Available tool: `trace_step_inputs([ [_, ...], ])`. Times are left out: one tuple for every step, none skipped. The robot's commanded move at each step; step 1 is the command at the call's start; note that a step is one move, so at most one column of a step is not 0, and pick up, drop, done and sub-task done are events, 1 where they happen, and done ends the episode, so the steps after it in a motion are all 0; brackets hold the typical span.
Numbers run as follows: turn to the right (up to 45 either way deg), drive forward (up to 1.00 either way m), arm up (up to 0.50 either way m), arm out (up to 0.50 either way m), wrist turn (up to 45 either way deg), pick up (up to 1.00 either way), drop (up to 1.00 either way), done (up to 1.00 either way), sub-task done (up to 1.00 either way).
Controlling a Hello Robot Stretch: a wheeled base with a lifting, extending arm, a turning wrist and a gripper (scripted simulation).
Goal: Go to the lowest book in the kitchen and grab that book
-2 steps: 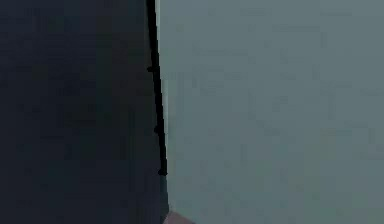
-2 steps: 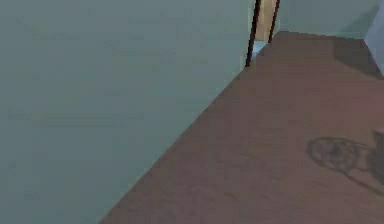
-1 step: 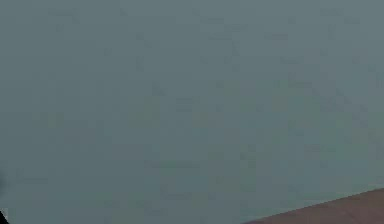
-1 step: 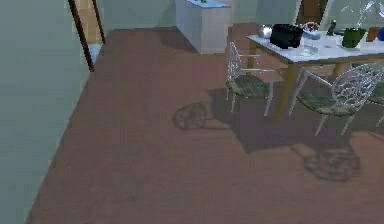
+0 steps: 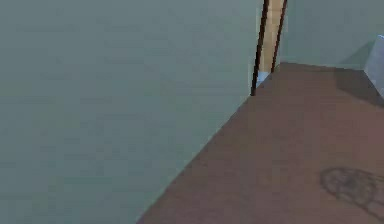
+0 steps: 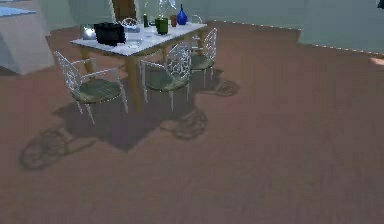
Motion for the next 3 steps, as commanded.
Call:
trace_step_inputs([
  [39.0, 0.0, 0.0, 0.0, 0.0, 0.0, 0.0, 0.0, 0.0],
  [0.0, 1.0, 0.0, 0.0, 0.0, 0.0, 0.0, 0.0, 0.0],
  [0.0, 1.0, 0.0, 0.0, 0.0, 0.0, 0.0, 0.0, 0.0],
])
